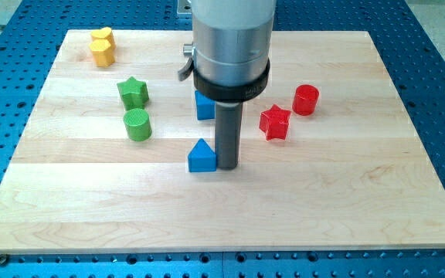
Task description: Nudge the triangle to the top
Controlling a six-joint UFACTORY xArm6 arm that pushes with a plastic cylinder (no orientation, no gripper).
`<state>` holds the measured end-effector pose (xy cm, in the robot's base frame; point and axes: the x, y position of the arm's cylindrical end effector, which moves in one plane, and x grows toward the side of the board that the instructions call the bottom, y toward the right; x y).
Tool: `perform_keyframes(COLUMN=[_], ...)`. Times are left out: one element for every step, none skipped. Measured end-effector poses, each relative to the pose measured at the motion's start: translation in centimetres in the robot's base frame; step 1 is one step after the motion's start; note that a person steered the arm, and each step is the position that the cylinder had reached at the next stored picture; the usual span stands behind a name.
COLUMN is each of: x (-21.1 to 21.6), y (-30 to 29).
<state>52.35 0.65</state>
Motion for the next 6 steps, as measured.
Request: perform_keyframes(x=[5.8, 4.9, 1.9, -1.2, -2.0, 1.4], y=[-1.1, -4.6, -3.8, -3.5, -3.5, -2.4])
